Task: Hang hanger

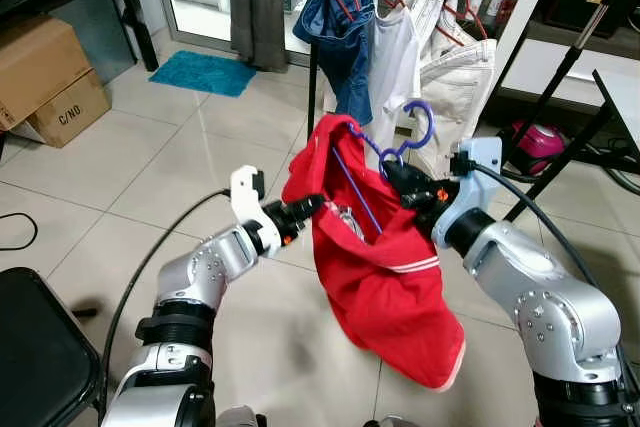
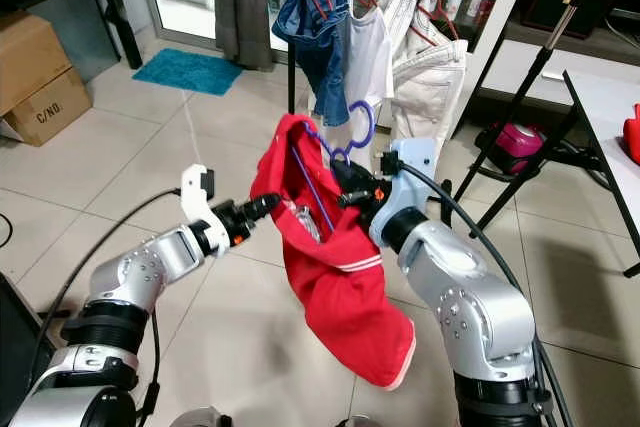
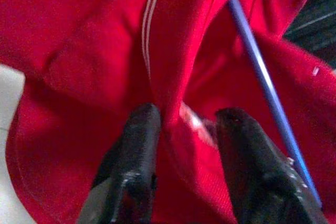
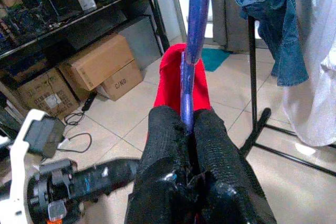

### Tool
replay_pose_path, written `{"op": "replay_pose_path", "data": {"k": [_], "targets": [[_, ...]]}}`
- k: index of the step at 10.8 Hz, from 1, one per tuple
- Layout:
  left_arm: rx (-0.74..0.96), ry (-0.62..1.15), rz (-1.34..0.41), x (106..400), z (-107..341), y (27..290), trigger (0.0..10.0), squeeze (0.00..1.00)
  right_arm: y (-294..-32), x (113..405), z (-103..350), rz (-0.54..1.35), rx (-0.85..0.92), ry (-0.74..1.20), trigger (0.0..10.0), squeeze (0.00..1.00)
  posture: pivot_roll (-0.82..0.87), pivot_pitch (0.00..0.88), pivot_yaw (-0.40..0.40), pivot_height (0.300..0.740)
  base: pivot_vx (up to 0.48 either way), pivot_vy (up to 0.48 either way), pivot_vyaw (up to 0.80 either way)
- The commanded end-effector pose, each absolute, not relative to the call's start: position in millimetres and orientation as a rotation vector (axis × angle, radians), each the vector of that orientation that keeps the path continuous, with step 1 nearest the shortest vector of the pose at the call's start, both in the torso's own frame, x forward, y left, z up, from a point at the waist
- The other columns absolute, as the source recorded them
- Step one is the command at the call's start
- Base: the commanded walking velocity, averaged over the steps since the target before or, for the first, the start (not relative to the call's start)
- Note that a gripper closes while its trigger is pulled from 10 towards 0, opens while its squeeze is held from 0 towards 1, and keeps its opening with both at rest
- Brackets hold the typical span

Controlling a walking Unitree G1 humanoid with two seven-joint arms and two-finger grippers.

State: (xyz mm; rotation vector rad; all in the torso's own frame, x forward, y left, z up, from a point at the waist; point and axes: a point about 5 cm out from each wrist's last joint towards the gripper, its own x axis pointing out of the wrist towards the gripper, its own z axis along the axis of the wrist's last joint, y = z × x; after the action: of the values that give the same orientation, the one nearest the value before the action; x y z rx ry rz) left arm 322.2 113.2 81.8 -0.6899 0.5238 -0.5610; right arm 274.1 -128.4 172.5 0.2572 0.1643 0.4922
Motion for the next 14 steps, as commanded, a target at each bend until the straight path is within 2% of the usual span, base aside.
{"op": "replay_pose_path", "data": {"k": [1,5,8,9,10,14], "targets": [[-0.701,0.543,-0.595,323,83,107,0.0,0.00,-128,276,182,0.506,0.245,0.112,10.0,0.00,-0.06,0.001,-0.022,0.740,0.000,0.000,0.00],[-0.723,0.508,-0.604,325,85,108,0.0,0.00,-127,276,182,0.510,0.243,0.113,10.0,0.00,-0.06,0.003,-0.022,0.740,0.000,0.000,0.00],[-0.675,0.484,-0.571,327,84,115,0.0,0.00,-127,275,179,0.506,0.242,0.124,10.0,0.00,-0.06,0.004,-0.019,0.740,0.000,0.000,0.00],[-0.614,0.487,-0.569,327,84,116,0.0,0.00,-127,275,176,0.500,0.214,0.136,10.0,0.00,-0.06,0.004,-0.019,0.740,0.000,0.000,0.00],[-0.432,0.488,-0.586,325,88,118,0.0,0.00,-131,276,165,0.469,0.074,0.191,10.0,0.00,-0.06,0.000,-0.014,0.740,0.000,0.000,0.00],[-0.010,0.394,-0.617,335,129,124,0.0,0.00,-120,274,139,0.458,-0.060,0.279,10.0,0.00,-0.04,0.000,-0.027,0.740,0.000,0.000,0.00]]}}
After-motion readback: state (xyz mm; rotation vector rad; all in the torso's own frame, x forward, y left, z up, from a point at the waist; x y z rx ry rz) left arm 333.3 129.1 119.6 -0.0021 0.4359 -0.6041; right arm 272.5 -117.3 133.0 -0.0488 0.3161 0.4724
